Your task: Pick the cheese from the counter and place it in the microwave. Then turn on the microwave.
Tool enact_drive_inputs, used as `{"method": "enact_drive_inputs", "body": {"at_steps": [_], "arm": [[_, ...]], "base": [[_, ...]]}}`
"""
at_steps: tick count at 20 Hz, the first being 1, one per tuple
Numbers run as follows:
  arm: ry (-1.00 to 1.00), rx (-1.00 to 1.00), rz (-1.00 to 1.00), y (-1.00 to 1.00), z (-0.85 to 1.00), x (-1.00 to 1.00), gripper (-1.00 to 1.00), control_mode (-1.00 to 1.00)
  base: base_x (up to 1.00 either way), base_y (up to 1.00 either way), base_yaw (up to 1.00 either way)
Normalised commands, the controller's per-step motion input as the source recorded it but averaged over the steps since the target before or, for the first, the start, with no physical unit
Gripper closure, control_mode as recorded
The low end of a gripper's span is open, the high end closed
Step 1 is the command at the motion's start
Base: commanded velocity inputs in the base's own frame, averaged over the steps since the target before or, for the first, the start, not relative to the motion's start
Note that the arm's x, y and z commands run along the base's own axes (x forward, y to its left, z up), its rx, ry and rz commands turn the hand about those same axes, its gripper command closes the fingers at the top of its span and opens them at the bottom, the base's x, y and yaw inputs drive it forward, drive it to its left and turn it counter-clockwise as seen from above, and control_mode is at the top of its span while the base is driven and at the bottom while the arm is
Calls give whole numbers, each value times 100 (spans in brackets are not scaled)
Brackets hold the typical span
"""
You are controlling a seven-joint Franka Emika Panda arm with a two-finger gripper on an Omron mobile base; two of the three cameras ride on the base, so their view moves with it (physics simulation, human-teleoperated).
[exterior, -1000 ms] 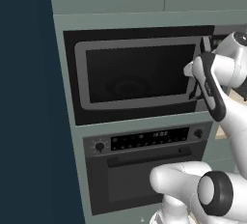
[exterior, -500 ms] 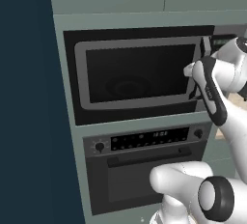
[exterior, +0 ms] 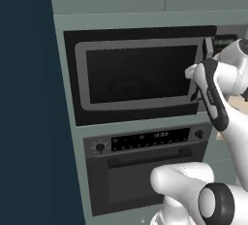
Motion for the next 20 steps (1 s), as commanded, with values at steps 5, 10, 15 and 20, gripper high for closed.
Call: {"method": "enact_drive_inputs", "body": {"at_steps": [5,10,15,20], "arm": [[-1,0,0,19,4,-81,100,-100],[-11,-2,0,19,8,-90,100,-100],[-11,-2,-1,23,4,-96,100,-100],[-9,-2,-3,26,3,-97,100,-100]], "base": [[0,0,0],[0,0,0],[0,0,0],[0,0,0]]}}
